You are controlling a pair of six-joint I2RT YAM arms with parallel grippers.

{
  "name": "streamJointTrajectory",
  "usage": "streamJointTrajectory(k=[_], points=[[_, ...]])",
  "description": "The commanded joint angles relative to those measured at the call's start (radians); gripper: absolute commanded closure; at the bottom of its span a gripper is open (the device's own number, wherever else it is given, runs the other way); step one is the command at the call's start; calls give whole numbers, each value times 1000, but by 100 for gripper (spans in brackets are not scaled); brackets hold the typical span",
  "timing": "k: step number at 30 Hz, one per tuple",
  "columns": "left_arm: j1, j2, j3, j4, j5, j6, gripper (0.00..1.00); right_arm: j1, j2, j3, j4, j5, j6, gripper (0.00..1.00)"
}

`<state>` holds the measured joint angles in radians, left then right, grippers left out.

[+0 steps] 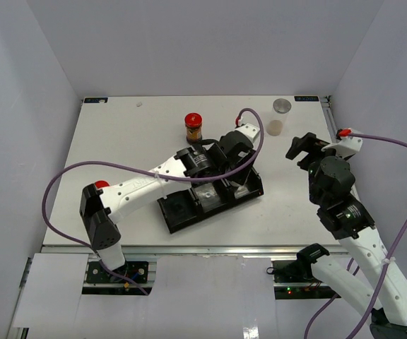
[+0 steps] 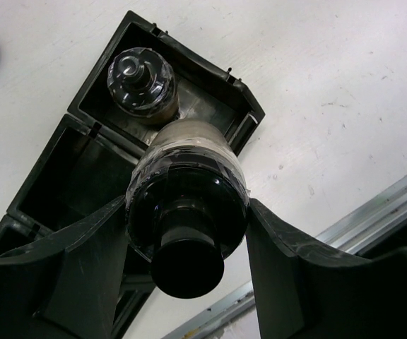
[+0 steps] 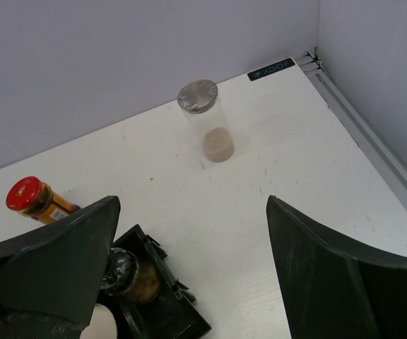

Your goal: Organize the condiment bottles

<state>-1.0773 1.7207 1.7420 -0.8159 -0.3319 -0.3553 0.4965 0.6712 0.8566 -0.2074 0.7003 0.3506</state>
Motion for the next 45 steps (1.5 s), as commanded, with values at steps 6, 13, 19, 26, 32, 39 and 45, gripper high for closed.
streamJointTrajectory(k=[6,13,19,26,32,39,45], points=[[-4,101,49,133,7,6,100,-7,-102,59,11,156,7,10],[-5,175,87,130,-24,5,100,-6,-176,69,15,142,-18,10],[-4,240,126,130,-23,6,100,-6,-193,57,21,131,-36,10],[-4,283,129,130,-96,-7,100,-6,-204,36,38,125,-57,10],[-3,323,133,120,-129,-15,100,-6,-210,24,42,125,-61,10],[1,349,142,118,-118,-17,64,-7,-219,25,55,128,-78,10],[1,341,150,101,-117,-27,32,-6,-214,25,60,125,-81,10]])
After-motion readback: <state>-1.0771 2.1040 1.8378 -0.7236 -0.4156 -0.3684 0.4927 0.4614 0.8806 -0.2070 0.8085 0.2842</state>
